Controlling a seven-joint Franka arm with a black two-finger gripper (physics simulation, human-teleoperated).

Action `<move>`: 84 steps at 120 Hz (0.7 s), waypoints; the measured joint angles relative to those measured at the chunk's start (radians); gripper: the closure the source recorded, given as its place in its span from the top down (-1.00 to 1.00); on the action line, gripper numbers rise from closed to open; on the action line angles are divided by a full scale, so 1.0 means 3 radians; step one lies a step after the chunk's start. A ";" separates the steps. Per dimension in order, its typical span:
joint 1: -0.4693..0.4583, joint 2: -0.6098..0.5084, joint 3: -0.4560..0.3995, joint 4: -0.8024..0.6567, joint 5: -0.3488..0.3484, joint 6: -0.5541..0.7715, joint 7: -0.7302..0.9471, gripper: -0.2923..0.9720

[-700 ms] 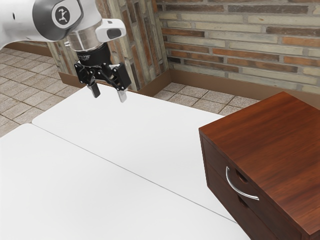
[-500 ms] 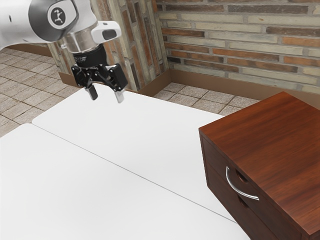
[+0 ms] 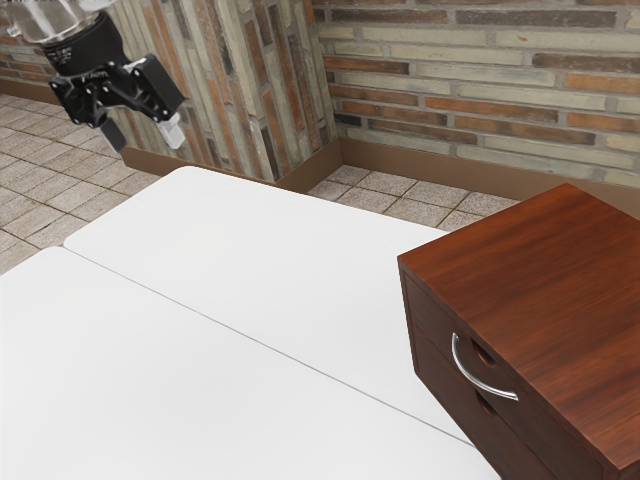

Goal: Pull the drawer handle with one arm to open the drawer

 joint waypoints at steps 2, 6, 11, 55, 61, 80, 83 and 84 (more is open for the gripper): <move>0.0004 0.0002 0.0005 -0.0020 -0.0017 -0.0012 -0.0029 0.54; 0.0016 0.0017 0.0012 -0.0053 -0.0046 -0.0032 -0.0088 0.54; 0.0043 0.0100 0.0021 -0.0075 -0.0115 -0.0027 -0.0157 0.54; -0.0172 -0.0420 0.0065 -0.1330 -0.0606 0.0846 -0.0985 0.45; -0.0138 -0.0605 0.0015 -0.1594 -0.0563 0.1032 -0.1122 0.43; -0.0129 -0.1034 -0.0099 -0.2056 -0.0500 0.1441 -0.1522 0.40; -0.0125 -0.1127 -0.0136 -0.2140 -0.0495 0.1481 -0.1581 0.39; -0.0125 -0.1154 -0.0151 -0.2165 -0.0493 0.1493 -0.1600 0.39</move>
